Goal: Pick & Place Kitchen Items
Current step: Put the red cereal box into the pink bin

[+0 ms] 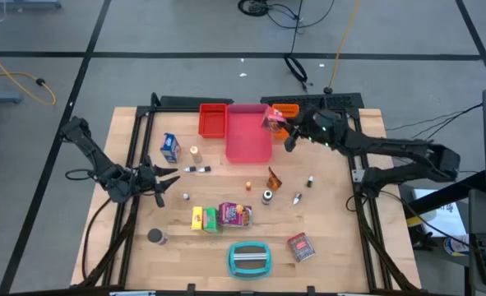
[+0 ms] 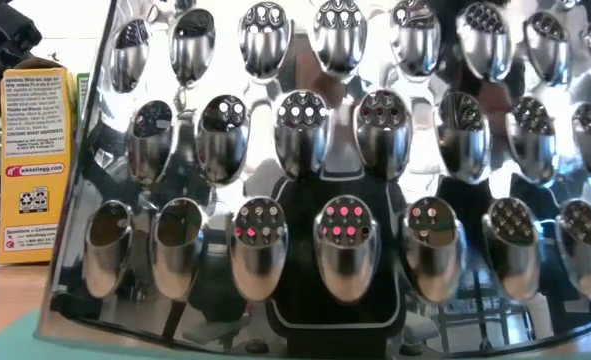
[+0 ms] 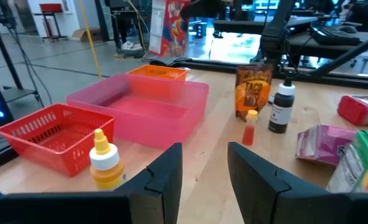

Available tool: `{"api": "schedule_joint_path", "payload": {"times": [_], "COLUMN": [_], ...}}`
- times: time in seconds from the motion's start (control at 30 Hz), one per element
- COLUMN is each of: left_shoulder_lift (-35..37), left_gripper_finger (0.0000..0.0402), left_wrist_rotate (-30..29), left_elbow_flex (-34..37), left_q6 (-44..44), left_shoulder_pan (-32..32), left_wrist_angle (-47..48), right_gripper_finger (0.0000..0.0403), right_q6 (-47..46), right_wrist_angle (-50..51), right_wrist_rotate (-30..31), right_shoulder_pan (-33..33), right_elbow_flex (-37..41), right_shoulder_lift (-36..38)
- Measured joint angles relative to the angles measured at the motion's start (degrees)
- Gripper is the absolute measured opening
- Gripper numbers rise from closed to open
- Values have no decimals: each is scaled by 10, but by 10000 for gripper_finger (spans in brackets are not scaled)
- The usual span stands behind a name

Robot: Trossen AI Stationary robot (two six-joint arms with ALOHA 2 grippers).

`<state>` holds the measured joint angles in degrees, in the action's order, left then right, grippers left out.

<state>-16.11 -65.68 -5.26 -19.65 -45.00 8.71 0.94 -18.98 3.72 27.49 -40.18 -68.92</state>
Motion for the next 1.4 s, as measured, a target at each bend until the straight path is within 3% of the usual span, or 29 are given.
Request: {"api": "schedule_joint_path", "payload": {"times": [0.2, 0.47, 1.1, 1.4], "left_shoulder_lift": [0, 0, 0, 0], "left_gripper_finger": [129, 129, 129, 129], "left_wrist_rotate": [-3, -3, 13, 29], "left_elbow_flex": [0, 0, 0, 0], "left_q6": [0, 1, 4, 4], "left_shoulder_pan": [21, 49, 94, 104], "left_wrist_angle": [0, 0, 1, 1], "right_gripper_finger": [51, 52, 54, 54], "right_q6": [25, 52, 88, 90], "right_wrist_angle": [-27, -36, -34, -34], "right_wrist_rotate": [-95, -172, -206, -209], "right_shoulder_pan": [57, 98, 142, 163], "right_elbow_flex": [-57, -116, -193, -215], "right_shoulder_lift": [-89, -161, -302, -328]}}
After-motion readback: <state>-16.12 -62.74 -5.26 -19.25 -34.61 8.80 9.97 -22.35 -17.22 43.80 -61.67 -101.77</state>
